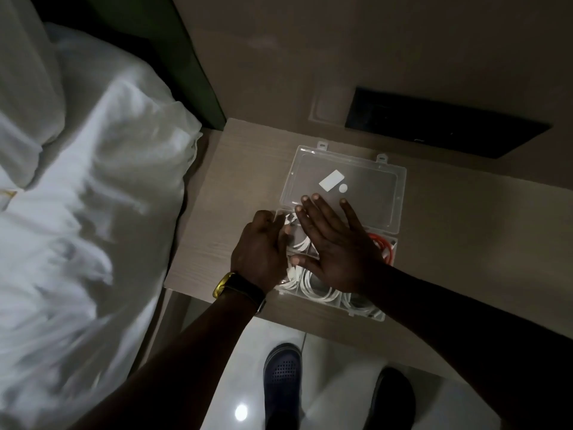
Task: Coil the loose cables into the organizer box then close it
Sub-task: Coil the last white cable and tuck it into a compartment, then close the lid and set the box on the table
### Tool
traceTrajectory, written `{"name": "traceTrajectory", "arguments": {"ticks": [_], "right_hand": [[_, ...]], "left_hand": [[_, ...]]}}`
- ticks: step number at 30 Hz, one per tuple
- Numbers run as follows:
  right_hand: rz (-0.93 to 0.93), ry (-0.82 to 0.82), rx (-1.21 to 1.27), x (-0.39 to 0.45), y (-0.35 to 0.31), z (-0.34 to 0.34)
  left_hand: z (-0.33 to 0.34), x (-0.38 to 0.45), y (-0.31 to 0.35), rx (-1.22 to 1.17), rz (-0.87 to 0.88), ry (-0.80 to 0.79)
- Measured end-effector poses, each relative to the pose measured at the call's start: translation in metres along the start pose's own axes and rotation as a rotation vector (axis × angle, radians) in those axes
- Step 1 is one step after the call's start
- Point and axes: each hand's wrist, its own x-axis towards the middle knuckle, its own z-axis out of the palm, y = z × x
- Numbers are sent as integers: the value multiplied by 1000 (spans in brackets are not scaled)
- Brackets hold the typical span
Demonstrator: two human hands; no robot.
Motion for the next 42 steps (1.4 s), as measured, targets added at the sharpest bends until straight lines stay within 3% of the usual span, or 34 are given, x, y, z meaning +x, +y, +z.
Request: {"name": "traceTrajectory", "arguments": {"ticks": [8,16,21,31,34,37,39,42], "right_hand": [[112,243,219,-31,9,-23],[54,-5,-5,-51,11,-14],[59,8,10,-59,10,-14],[134,287,256,-53,16,-37],[370,368,393,-49,36,-45],[849,383,641,-40,72,-45],[1138,354,935,-29,92,-47],[1234,346,1369,-17,105,-52]], "left_hand": [[1,14,-1,-372,-222,212],[1,21,7,-233,-293,162],[-4,17,5,-244,-196,178],[-13,25,5,-321,-128,233],[-16,29,5,-384,-161,266],[-18,42,3,-457,-273,249],[-14,60,-2,-522,-419,130],[-12,82,2,-825,-647,-28]]}}
